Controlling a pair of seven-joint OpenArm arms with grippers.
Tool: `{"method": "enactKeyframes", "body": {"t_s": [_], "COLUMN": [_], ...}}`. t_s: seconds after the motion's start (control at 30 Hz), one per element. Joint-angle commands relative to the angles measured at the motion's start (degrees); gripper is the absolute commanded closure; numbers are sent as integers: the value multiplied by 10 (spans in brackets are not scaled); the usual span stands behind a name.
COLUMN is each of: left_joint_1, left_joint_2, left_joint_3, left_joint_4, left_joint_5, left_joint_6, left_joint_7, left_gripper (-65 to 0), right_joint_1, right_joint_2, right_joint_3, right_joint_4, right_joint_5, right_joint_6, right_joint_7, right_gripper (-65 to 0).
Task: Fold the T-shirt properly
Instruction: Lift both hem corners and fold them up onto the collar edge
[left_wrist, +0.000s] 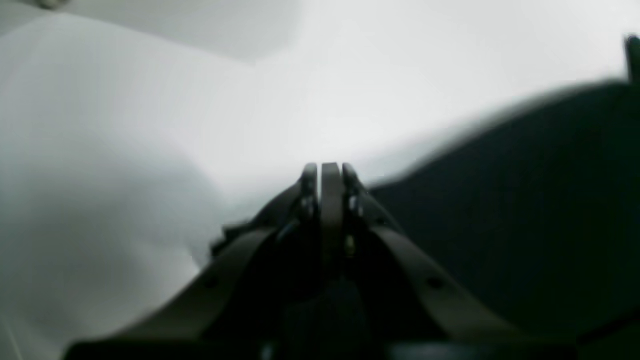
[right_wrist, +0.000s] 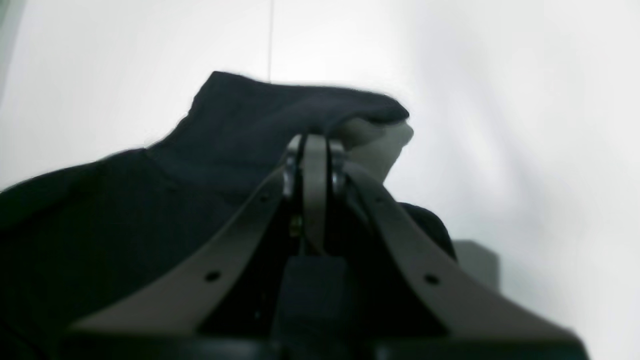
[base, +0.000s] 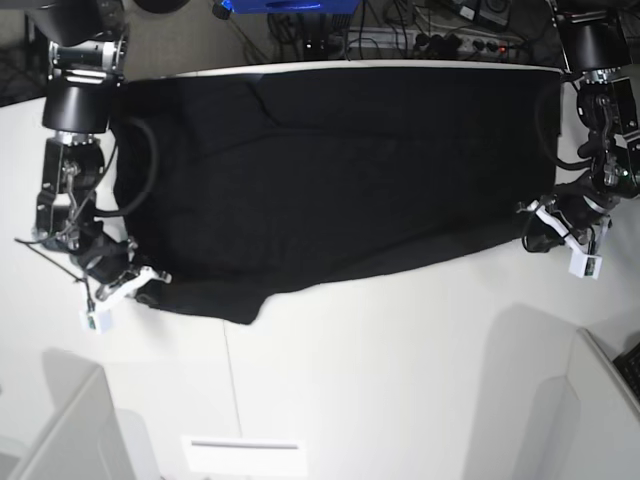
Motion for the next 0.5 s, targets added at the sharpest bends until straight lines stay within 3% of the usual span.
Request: {"method": "enactKeyframes", "body": {"t_s": [0.0,0.47], "left_joint_1": [1,122], "left_joint_2": [-13,-13], "left_joint_3": [-7,-7], "left_joint_4": [20,152], "left_joint_5": [-8,-10], "left_joint_6": [-4,-4], "left_joint_7": [-10,-9], "left_gripper": [0,0], "right_joint_1": [7,-63], "right_joint_2": [9,10], "right_joint_3": [9,53], "right_joint_4": [19,90], "right_joint_5": [5,7], "right_joint_6": [4,4], "right_joint_7": [4,-12], "right_gripper": [0,0]}}
